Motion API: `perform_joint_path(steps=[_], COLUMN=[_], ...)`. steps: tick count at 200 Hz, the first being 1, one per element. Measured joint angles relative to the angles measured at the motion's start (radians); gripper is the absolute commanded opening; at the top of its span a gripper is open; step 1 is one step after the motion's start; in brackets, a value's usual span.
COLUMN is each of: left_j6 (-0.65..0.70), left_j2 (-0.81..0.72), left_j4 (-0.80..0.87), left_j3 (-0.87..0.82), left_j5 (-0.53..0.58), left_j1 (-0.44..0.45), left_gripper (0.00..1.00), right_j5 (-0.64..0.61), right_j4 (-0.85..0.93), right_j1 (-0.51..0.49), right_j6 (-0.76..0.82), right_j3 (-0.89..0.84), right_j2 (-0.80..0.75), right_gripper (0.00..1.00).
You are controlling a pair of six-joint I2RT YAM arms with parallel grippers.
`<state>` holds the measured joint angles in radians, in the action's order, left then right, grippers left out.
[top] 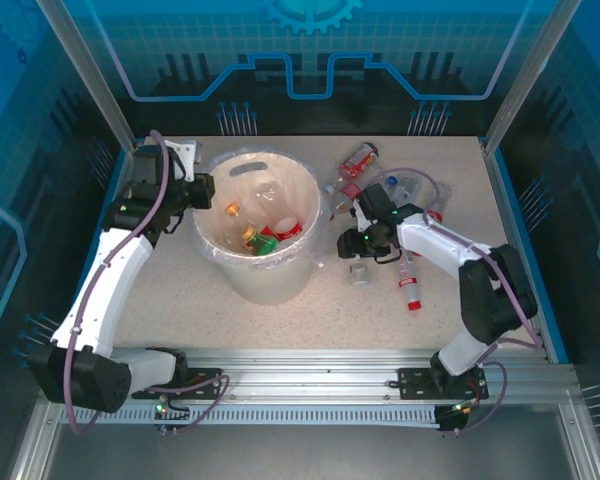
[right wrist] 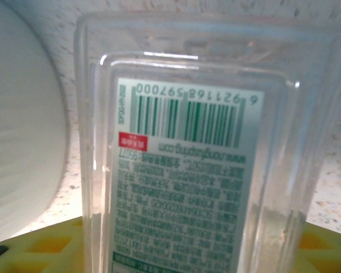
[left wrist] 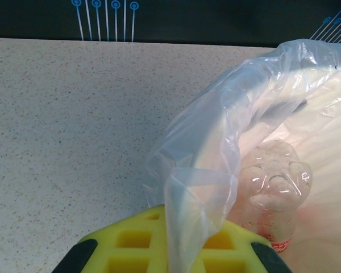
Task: Put the plastic bottles in the bin
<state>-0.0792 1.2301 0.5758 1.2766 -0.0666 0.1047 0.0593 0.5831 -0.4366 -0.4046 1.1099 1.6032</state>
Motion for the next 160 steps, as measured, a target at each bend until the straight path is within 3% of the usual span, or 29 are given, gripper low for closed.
perform_joint_path(steps=[48, 93, 126, 160], left_j6=[0.0, 0.0, 0.0, 0.0], left_j2=[0.021, 0.027, 0.03, 0.031], left_j4=[-0.029, -0.038, -0.04, -0.047], left_j3=[0.005, 0.005, 0.006, 0.005], left_j5=[-0.031, -0.055, -0.059, -0.058], left_j1=[0.048, 0.103, 0.131, 0.149], left_gripper=[0.0, 0.0, 0.0, 0.0], right_j5=[-0.029, -0.051, -0.012, 0.005], right_j4=[0.119, 0.233, 0.288, 0.328], right_j1=[0.046, 0.076, 0.057, -0.101], right_j6=[0.039, 0.074, 0.092, 0.118], right_j3=[0.098, 0.298, 0.47, 0.654], right_j2=[-0.225, -0.396, -0.394, -0.275], right_gripper=[0.55, 0.54, 0.52, 0.52])
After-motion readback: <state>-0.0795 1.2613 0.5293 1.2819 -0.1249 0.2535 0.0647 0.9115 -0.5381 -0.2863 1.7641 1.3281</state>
